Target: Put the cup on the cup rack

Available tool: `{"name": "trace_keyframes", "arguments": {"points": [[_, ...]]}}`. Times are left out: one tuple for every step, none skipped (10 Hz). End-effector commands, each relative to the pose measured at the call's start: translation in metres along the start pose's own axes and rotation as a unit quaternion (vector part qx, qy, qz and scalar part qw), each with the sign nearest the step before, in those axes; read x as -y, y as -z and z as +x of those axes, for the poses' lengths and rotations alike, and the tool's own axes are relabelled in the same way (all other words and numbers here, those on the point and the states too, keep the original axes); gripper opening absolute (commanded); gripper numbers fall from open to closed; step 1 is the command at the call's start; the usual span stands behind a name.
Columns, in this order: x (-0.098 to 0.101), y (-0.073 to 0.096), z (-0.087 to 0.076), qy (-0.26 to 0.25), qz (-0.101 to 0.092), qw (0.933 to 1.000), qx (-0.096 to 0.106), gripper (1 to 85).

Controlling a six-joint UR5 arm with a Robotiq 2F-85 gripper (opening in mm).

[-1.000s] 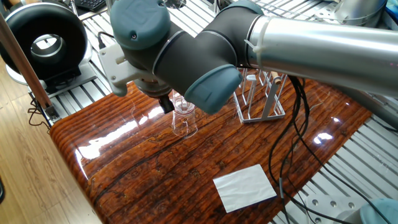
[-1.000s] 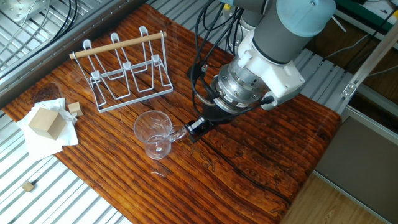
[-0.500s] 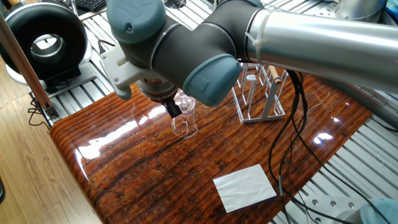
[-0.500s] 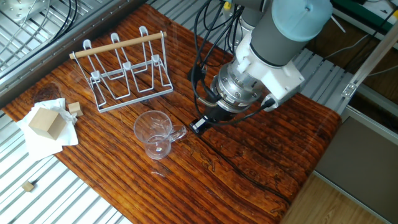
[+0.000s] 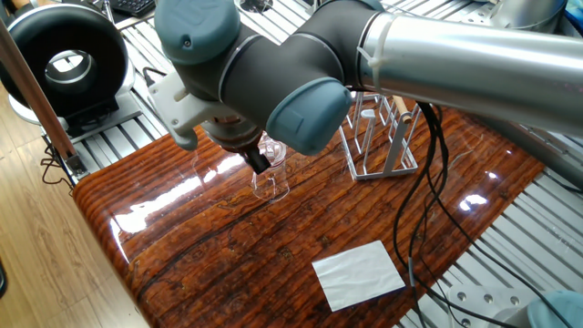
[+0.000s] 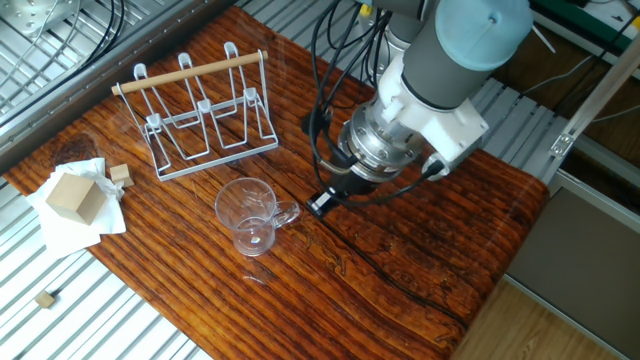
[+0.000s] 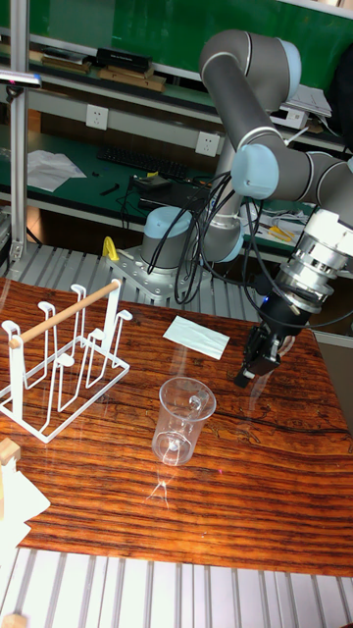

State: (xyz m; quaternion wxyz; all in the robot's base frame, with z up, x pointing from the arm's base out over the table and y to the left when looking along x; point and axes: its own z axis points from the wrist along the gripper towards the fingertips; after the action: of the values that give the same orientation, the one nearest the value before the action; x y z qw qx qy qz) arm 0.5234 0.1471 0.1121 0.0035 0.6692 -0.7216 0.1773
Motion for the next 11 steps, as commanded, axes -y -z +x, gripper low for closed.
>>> {"name": "trace_keyframes", "arguments": {"points": [[-0.003, -0.0016, -0.0024, 0.043, -0.007, 0.999, 0.006, 1.3], [-0.0037, -0.0015, -0.0058, 0.053, -0.008, 0.9985, 0.013, 1.3], [-0.0055, -0.0014, -0.0078, 0.065, -0.011, 0.9977, 0.017, 1.3], [-0.0063, -0.0011, -0.0111, 0.078, -0.012, 0.9966, 0.024, 1.3], [-0.0069, -0.0007, -0.0101, 0.094, -0.012, 0.9952, 0.023, 1.3], [-0.0065, -0.0007, -0.0088, 0.107, -0.011, 0.9939, 0.021, 1.3], [-0.0055, -0.0006, -0.0089, 0.116, -0.008, 0.9929, 0.022, 1.3], [-0.0059, -0.0006, -0.0086, 0.124, -0.009, 0.992, 0.022, 1.3], [-0.009, -0.0005, -0.0074, 0.131, -0.015, 0.991, 0.02, 1.3], [-0.0104, 0.0, -0.006, 0.13, -0.017, 0.9912, 0.019, 1.3], [-0.0108, -0.0003, -0.0087, 0.127, -0.017, 0.9915, 0.023, 1.3]]}}
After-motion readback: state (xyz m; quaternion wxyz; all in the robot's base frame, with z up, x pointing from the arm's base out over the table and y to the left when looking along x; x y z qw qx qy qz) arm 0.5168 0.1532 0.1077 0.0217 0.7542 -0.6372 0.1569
